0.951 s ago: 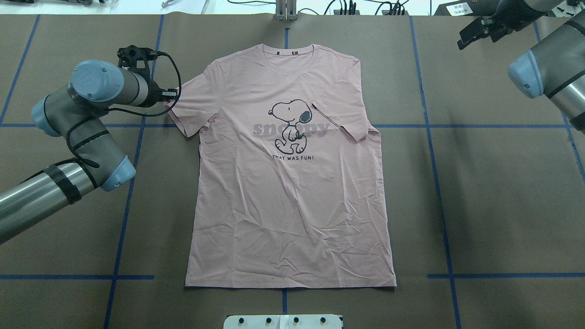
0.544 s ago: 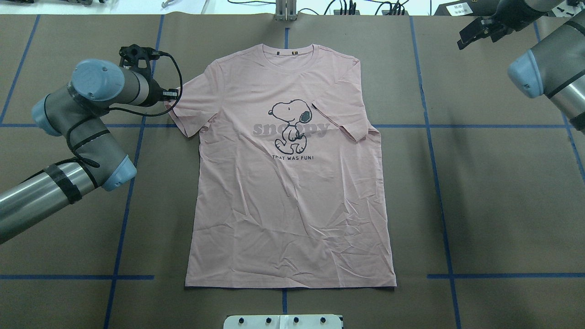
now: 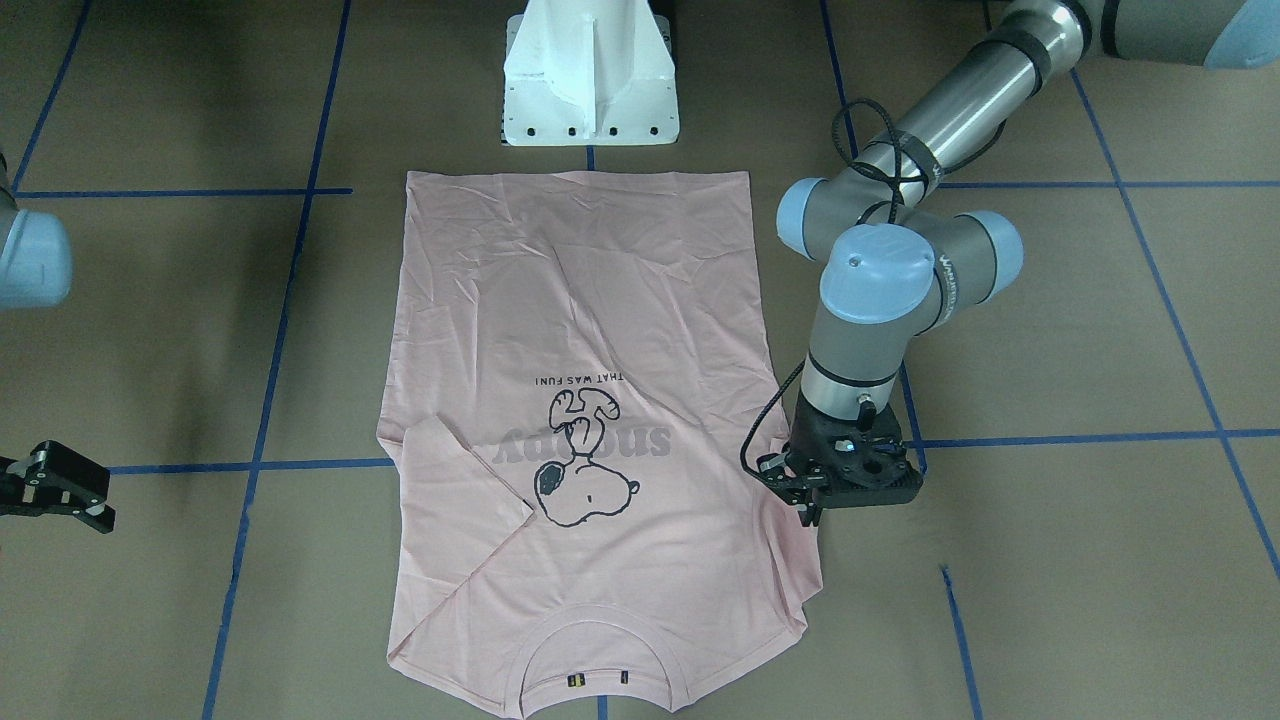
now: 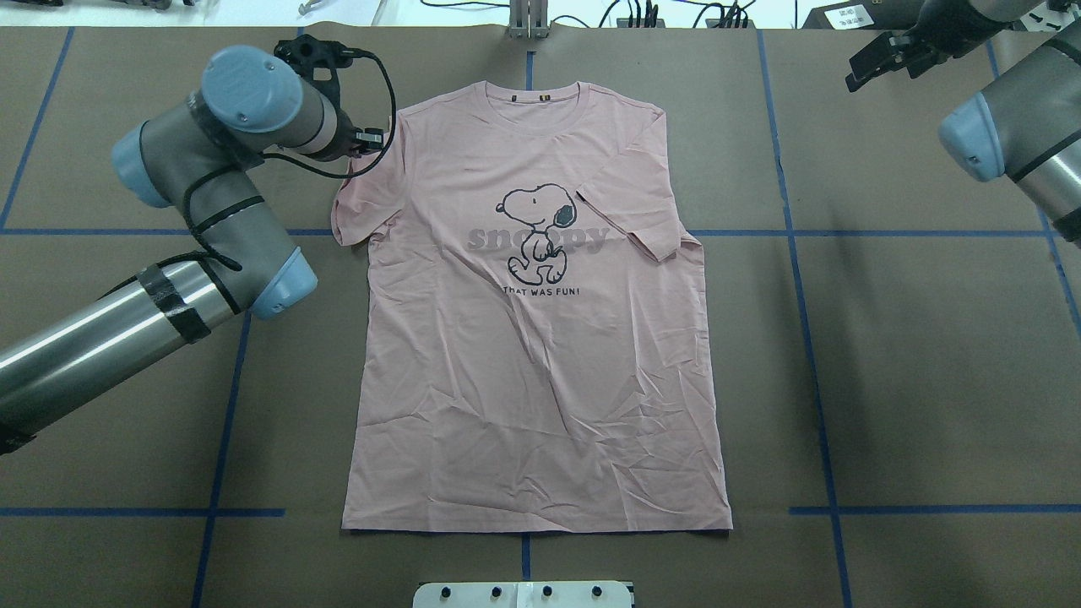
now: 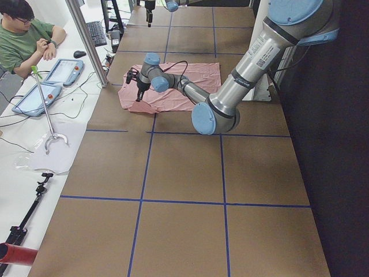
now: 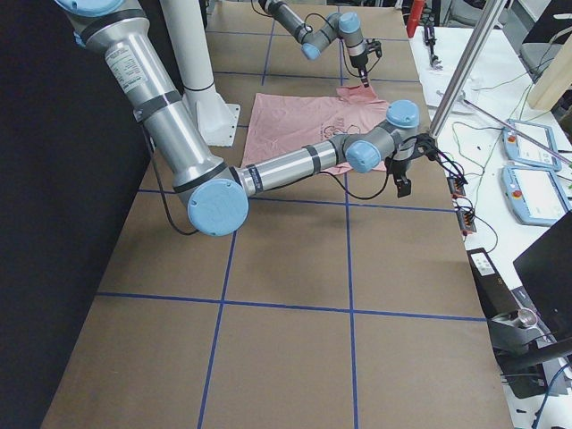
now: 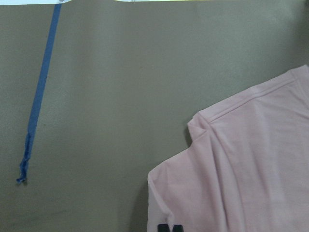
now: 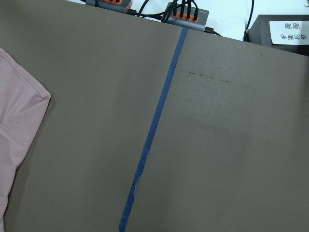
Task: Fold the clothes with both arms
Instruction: 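Move the left gripper over the sleeve nearest it and tuck it inward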
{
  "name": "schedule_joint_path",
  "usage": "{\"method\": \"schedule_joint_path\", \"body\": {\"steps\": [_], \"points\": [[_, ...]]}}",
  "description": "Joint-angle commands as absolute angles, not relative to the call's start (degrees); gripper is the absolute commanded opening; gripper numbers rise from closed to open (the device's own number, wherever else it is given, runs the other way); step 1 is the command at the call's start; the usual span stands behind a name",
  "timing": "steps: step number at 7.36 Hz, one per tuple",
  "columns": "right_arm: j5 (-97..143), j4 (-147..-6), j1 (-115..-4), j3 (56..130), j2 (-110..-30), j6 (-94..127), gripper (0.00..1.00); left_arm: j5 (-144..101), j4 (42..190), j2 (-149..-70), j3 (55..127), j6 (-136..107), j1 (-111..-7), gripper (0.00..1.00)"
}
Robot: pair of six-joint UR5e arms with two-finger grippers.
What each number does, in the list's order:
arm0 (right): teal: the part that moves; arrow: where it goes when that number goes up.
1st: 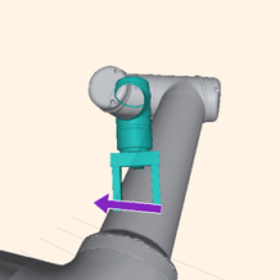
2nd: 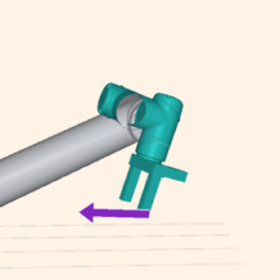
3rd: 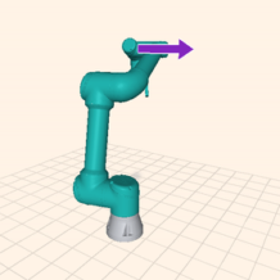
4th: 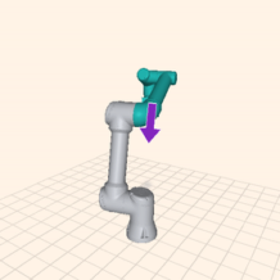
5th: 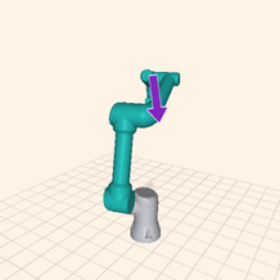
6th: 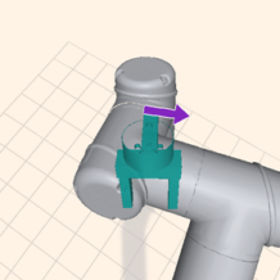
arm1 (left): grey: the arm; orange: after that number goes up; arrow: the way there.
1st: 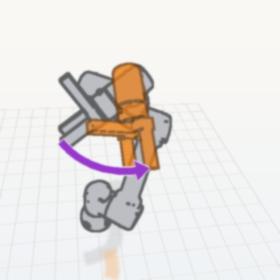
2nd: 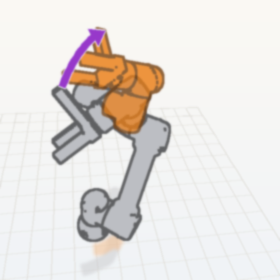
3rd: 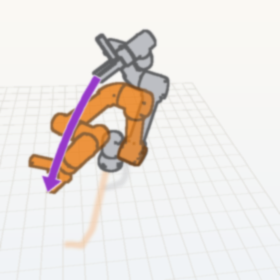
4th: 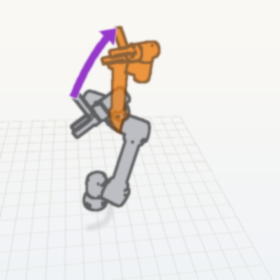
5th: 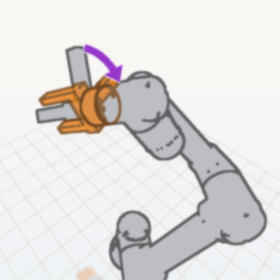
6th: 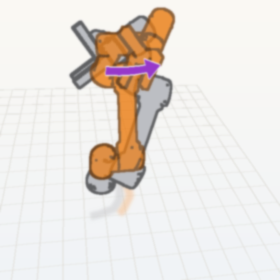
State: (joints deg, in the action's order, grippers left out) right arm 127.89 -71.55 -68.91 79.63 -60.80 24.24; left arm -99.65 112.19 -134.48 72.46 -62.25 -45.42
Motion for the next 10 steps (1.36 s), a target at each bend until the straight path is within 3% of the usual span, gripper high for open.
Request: {"method": "schedule_joint_path", "body": {"steps": [1, 3, 4, 5, 6, 8, 10], "points": [[127.88, -71.54, -68.91, 79.63, -60.73, 24.26, 1.0, -99.58, 109.07, -139.81, 69.46, -67.13, -43.34, 0.0], [127.88, -71.54, -68.82, 79.63, -60.73, 24.26, 1.0, -98.97, 109.16, -142.73, 65.66, -69.16, -41.58, 0.0], [127.88, -71.54, -68.73, 79.63, -60.73, 24.26, 1.0, -98.88, 109.16, -143.08, 65.48, -69.43, -41.22, 0.31], [127.88, -71.54, -68.73, 79.63, -60.65, 24.26, 1.0, -98.88, 109.16, -143.0, 65.48, -68.91, -40.87, 0.77], [127.88, -71.54, -68.64, 79.72, -60.56, 24.52, 1.0, -98.96, 109.25, -143.0, 65.91, -68.47, -40.78, 1.0], [128.14, -70.06, -67.16, 81.46, -61.43, 25.66, 1.0, -99.84, 109.07, -139.95, 73.86, -64.27, -40.87, 1.0], [126.57, -70.05, -60.76, 91.35, -65.46, 39.02, 1.0, -102.65, 109.07, -131.27, 86.15, -64.16, -40.87, 1.0]]}}
